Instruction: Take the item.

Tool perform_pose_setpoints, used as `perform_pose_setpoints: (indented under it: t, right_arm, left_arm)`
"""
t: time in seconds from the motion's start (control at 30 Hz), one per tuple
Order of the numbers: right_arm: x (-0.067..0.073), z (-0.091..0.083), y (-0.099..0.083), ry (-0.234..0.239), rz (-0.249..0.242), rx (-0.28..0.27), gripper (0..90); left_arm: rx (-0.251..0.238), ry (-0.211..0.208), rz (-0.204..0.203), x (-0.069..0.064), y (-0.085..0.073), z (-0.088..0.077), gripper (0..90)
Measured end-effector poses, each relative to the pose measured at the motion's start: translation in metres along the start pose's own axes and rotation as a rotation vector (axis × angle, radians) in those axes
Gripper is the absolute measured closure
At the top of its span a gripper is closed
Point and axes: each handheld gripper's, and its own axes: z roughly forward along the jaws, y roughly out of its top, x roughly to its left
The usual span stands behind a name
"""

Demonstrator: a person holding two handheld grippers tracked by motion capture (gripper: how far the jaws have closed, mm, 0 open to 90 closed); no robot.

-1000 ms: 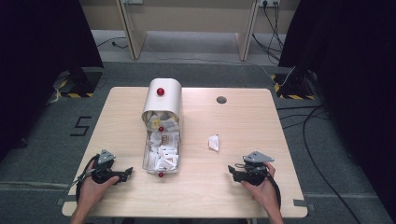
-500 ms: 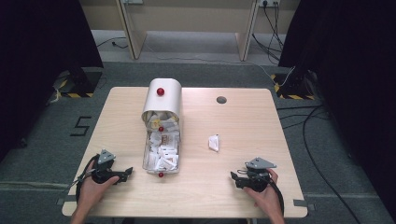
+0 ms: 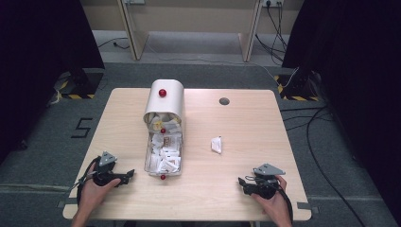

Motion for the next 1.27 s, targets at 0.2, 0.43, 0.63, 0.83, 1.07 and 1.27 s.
perform_pose_setpoints:
  t: [0.2, 0.43, 0.63, 0.83, 1.07, 1.27]
  right_arm:
    - [0.0004, -0.0050, -0.0048, -0.012, -0.003, 0.016, 26.1]
    - [0.0007, -0.0082, -0.0087, -0.022, -0.025, 0.032, 18.5]
    - [0.0007, -0.0080, -0.0088, -0.018, -0.031, 0.041, 15.4]
    - [0.0008, -0.0079, -0.0086, -0.017, -0.027, 0.042, 15.1]
    - [0.0008, -0.0078, -0.0086, -0.017, -0.027, 0.042, 15.1]
    - [0.0006, -0.0077, -0.0086, -0.017, -0.029, 0.042, 15.0]
  left_arm:
    - [0.000, 0.000, 0.000, 0.0000, 0.0000, 0.0000, 3.8]
    - [0.000, 0.000, 0.000, 0.0000, 0.0000, 0.0000, 3.8]
    - [0.000, 0.000, 0.000, 0.0000, 0.0000, 0.0000, 3.8]
    - [0.000, 0.000, 0.000, 0.0000, 0.0000, 0.0000, 3.8]
    - [0.000, 0.001, 0.000, -0.0001, 0.0000, 0.0000, 3.8]
    - [0.000, 0.000, 0.000, 0.0000, 0.0000, 0.0000, 3.8]
